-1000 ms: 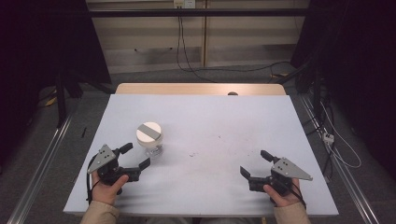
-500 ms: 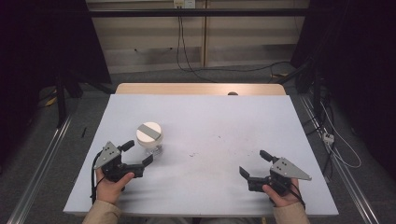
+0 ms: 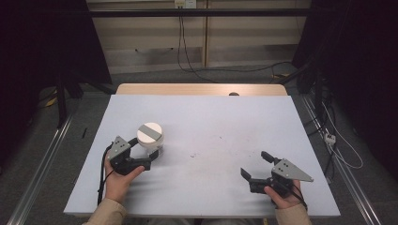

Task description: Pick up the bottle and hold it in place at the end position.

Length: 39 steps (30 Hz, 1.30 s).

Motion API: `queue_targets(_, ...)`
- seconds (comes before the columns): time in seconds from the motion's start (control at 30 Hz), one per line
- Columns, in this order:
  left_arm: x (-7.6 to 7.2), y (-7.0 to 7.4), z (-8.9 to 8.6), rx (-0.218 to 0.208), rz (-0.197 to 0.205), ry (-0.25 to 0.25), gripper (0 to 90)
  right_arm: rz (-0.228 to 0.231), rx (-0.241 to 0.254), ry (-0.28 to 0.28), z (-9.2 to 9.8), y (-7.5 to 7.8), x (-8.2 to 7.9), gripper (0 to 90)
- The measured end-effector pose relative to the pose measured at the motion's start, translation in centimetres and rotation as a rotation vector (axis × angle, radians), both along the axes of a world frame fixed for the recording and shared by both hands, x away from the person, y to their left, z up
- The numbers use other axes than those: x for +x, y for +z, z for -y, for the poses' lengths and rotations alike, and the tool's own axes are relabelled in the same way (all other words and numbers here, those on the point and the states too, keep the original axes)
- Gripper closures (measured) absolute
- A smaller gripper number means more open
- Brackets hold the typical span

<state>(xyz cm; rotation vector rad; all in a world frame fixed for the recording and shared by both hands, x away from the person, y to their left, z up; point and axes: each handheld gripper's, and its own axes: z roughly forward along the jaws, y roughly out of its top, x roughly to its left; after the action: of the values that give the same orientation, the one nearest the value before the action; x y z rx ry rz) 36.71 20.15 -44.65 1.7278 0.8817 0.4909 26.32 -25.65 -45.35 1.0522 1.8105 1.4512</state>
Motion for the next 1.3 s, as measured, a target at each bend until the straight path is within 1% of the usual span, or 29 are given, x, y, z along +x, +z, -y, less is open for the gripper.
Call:
queue_targets(0.03, 0.2, -0.1, 0.2, 0.009, -0.007, 0.001, 4.2, -0.002, 0.000, -0.001, 0.0, 0.0, 0.0, 3.2)
queue_targets(0.1, 0.4, -0.1, 0.2, 0.019, -0.007, 0.009, 4.5, -0.002, -0.001, -0.001, 0.0, 0.0, 0.0, 3.2)
queue_targets(0.13, 0.4, -0.1, 0.2, 0.019, -0.007, 0.009, 4.5, -0.001, -0.001, -0.001, 0.0, 0.0, 0.0, 3.2)
queue_targets(0.17, 0.5, -0.2, 0.3, 0.023, -0.011, 0.022, 4.6, -0.001, 0.000, -0.001, 0.0, 0.0, 0.0, 3.2)
queue_targets(0.2, 0.7, -0.2, 0.4, 0.018, -0.015, 0.024, 4.6, -0.001, 0.001, 0.000, -0.1, 0.0, 0.0, 3.2)
queue_targets(0.27, 0.8, -0.2, 0.5, 0.021, -0.016, 0.020, 4.6, 0.000, -0.003, 0.002, -0.1, 0.0, 0.0, 3.2)
queue_targets(0.3, 1.0, -0.3, 0.7, 0.028, -0.017, 0.027, 4.7, 0.000, -0.003, 0.003, -0.1, 0.0, 0.0, 3.2)
queue_targets(0.33, 1.1, -0.4, 0.9, 0.025, -0.017, 0.021, 4.7, -0.001, -0.002, 0.004, -0.1, 0.0, 0.0, 3.2)
queue_targets(0.4, 1.2, -0.4, 1.1, 0.045, -0.016, 0.033, 5.4, -0.002, -0.001, 0.005, -0.1, 0.0, 0.1, 3.2)
queue_targets(0.47, 1.3, -0.5, 1.3, 0.050, -0.013, 0.037, 5.6, -0.002, -0.001, 0.008, -0.1, 0.0, 0.1, 3.2)
queue_targets(0.53, 1.4, -0.4, 1.3, 0.044, -0.008, 0.047, 5.8, 0.000, -0.001, 0.006, -0.1, 0.0, 0.0, 3.2)
queue_targets(0.6, 1.5, -0.5, 1.4, 0.047, -0.007, 0.050, 5.9, -0.001, 0.000, 0.006, -0.1, 0.0, 0.0, 3.2)
queue_targets(0.63, 1.6, -0.5, 1.5, 0.038, -0.006, 0.053, 6.0, 0.000, -0.001, 0.006, -0.1, 0.0, 0.0, 3.2)
queue_targets(0.7, 1.8, -0.6, 1.8, 0.063, -0.009, 0.059, 6.4, 0.000, 0.000, 0.006, -0.1, 0.0, 0.0, 3.2)
queue_targets(0.93, 2.1, -0.6, 2.3, 0.069, 0.002, 0.068, 8.7, 0.000, 0.003, 0.007, -0.1, 0.0, 0.0, 3.2)
queue_targets(1.1, 2.3, -0.6, 2.6, 0.063, 0.000, 0.076, 10.9, 0.000, 0.005, 0.007, 0.0, 0.1, 0.0, 3.3)
queue_targets(1.17, 2.4, -0.6, 2.7, 0.052, 0.006, 0.079, 11.6, 0.000, 0.007, 0.008, 0.0, 0.1, 0.0, 3.3)
queue_targets(1.3, 2.5, -0.6, 2.8, 0.061, 0.009, 0.077, 13.5, 0.001, 0.006, 0.007, 0.0, 0.1, 0.0, 3.3)
